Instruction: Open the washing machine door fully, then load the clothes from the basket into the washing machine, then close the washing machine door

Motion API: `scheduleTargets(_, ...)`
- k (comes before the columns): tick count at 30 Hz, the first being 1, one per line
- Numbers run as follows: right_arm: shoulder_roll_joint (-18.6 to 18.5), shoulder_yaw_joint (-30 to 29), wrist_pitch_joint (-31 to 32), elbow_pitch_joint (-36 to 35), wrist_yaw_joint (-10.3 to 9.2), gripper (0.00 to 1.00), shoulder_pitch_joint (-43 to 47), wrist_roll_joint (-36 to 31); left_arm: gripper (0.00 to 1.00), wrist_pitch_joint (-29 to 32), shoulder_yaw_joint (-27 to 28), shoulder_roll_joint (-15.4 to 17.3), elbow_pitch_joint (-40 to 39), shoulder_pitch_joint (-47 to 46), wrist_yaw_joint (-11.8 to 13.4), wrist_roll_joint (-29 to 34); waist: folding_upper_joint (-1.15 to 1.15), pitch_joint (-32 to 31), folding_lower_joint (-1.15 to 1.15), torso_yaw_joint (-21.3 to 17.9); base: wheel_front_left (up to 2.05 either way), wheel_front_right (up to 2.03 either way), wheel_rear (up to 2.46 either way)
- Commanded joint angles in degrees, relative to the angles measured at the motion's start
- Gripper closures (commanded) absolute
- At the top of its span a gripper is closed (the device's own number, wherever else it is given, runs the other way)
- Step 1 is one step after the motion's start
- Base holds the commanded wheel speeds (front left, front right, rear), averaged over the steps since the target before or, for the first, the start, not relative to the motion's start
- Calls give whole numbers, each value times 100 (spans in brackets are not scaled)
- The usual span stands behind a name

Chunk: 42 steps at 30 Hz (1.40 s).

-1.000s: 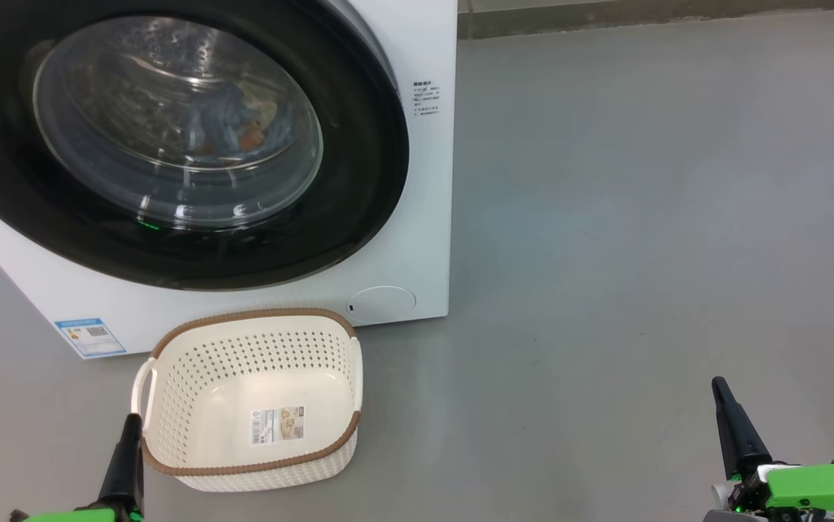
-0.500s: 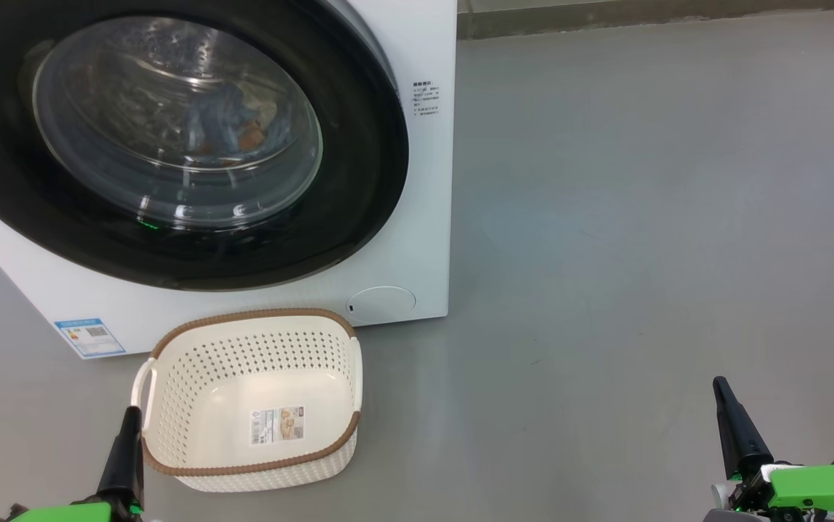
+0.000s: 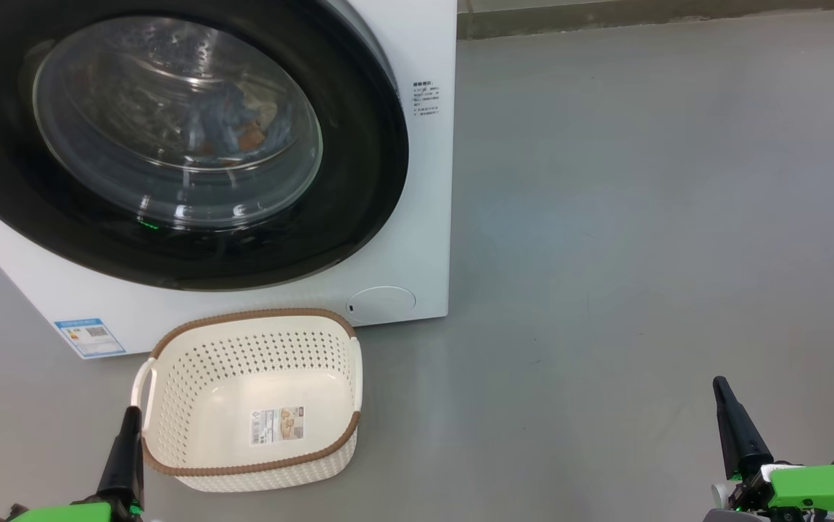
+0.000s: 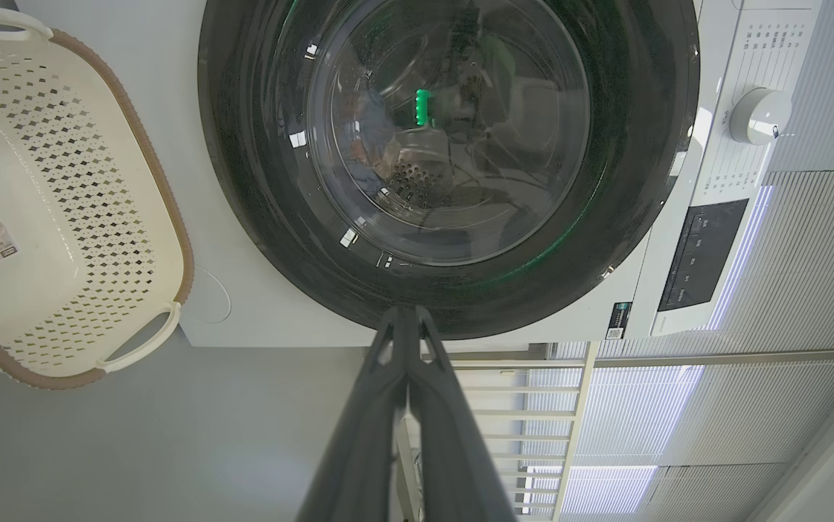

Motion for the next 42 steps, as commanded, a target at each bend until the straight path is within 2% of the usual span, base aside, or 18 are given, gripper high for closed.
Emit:
scheduleTargets(1, -30, 137, 44, -139, -6, 100, -263, 26, 100, 17, 182, 115, -105, -219, -18, -20, 0, 0, 0, 0, 0, 0, 0)
scheduleTargets(42, -30, 137, 43, -139, -6, 100, -263, 27, 100, 17, 182, 115, -105, -218, -18, -20, 0, 0, 0, 0, 0, 0, 0)
